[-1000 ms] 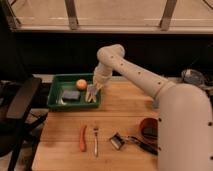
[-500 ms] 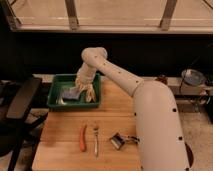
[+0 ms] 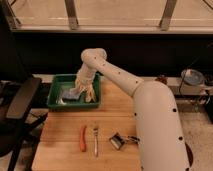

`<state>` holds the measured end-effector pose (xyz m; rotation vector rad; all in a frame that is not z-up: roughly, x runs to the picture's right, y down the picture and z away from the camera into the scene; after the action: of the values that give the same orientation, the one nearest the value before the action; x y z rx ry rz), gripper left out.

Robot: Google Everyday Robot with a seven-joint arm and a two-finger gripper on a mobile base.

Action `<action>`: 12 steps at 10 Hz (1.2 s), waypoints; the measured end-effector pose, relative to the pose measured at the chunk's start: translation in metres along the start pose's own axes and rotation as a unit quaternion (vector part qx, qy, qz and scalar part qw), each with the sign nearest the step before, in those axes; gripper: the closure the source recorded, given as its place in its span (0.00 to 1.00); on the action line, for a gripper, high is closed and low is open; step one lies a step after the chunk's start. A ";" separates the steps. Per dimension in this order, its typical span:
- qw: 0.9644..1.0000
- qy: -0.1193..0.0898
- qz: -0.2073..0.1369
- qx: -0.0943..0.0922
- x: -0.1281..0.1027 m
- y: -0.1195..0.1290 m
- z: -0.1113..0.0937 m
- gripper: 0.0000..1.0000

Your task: Wipe tray with towel

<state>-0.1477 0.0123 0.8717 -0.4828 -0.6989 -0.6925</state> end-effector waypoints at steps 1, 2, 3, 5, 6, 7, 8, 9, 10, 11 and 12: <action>1.000 0.005 -0.002 -0.005 -0.001 0.003 0.013 1.00; 1.000 0.013 -0.003 -0.011 -0.001 0.008 0.027 1.00; 1.000 0.021 0.000 -0.016 -0.001 0.012 0.039 1.00; 0.999 0.036 0.024 -0.022 0.008 0.028 0.046 1.00; 0.998 0.039 0.034 -0.022 0.013 0.035 0.046 1.00; 0.998 0.043 0.048 -0.023 0.021 0.045 0.045 1.00; 0.997 0.042 0.054 -0.024 0.022 0.049 0.046 1.00; 0.997 0.037 0.058 -0.029 0.021 0.054 0.053 1.00; 0.997 0.035 0.058 -0.032 0.019 0.057 0.056 1.00; 0.997 0.033 0.059 -0.034 0.018 0.058 0.059 1.00; 0.997 0.034 0.059 -0.035 0.020 0.058 0.060 1.00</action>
<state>-0.1196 0.0802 0.9167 -0.5582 -0.5799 -0.6210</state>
